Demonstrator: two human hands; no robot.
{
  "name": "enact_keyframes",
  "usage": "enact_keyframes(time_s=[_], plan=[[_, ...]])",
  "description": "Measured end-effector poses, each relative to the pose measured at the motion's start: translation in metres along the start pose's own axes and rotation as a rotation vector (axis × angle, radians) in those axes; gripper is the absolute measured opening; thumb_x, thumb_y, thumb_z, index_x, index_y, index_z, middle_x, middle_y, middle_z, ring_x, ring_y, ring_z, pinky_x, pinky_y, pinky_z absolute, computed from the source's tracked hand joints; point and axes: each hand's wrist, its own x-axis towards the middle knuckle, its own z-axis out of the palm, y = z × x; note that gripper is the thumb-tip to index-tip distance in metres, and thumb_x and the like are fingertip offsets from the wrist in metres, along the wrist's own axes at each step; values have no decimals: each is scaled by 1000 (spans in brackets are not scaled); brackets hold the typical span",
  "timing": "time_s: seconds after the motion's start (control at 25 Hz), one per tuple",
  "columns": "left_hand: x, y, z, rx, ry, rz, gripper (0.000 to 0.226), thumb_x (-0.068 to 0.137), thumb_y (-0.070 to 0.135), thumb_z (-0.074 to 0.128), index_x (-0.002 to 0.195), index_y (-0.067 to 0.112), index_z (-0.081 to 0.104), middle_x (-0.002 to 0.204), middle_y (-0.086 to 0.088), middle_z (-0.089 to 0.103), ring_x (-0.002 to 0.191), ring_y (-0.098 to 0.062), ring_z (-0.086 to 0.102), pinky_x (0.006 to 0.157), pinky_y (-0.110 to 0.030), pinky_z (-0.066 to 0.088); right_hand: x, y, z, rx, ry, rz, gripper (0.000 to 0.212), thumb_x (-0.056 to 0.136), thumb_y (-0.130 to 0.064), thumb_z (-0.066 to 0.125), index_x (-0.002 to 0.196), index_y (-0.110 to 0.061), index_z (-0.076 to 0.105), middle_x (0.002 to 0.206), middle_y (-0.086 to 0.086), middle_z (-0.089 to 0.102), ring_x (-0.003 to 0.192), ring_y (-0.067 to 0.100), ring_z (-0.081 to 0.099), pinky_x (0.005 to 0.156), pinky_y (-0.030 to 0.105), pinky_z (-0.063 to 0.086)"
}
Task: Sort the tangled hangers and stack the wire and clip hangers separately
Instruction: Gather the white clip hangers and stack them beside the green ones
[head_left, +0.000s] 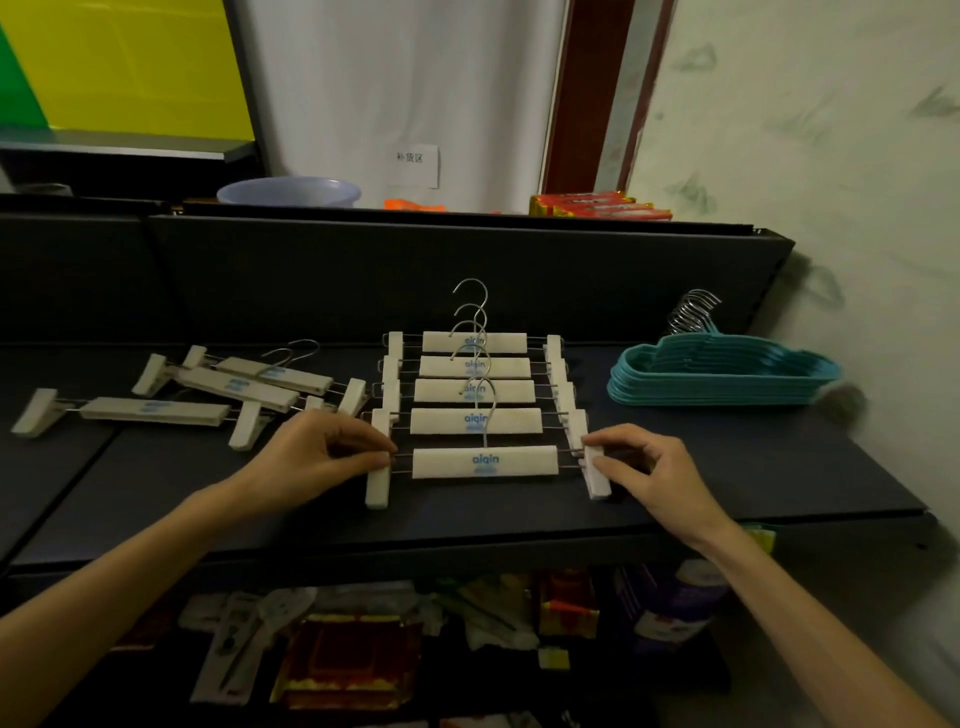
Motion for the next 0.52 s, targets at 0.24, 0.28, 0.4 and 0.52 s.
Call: enact_keyframes(time_s=[0.24,0.28,0.4,0.52], plan=[[-6,-8,8,-25,111,-12,21,90,20,70,109,29,72,108,19,71,103,-1,67,88,-27,56,5,9,2,-15,-18,-13,26,89,-8,73,109,-25,75,106,-8,73,99,14,68,88,46,56],[-6,-10,9,-15,123,4,21,89,21,70,108,29,71,108,19,70,104,-2,67,87,-27,56,6,10,1,-10,-12,-9,25,89,-9,74,108,-26,75,105,-8,73,98,15,68,88,47,56],[-6,-12,8,-27,134,12,18,89,23,71,106,29,72,108,19,69,103,-3,66,86,-27,55,4,10,3,-11,7,-7,25,89,-10,74,106,-28,76,100,-9,74,96,14,68,87,47,55],[-3,-14,6,-57,88,-38,17,89,29,70,106,30,72,107,21,69,101,-1,67,87,-28,56,5,13,5,-8,5,32,26,89,-11,74,106,-31,76,98,-6,74,94,22,68,88,51,55]])
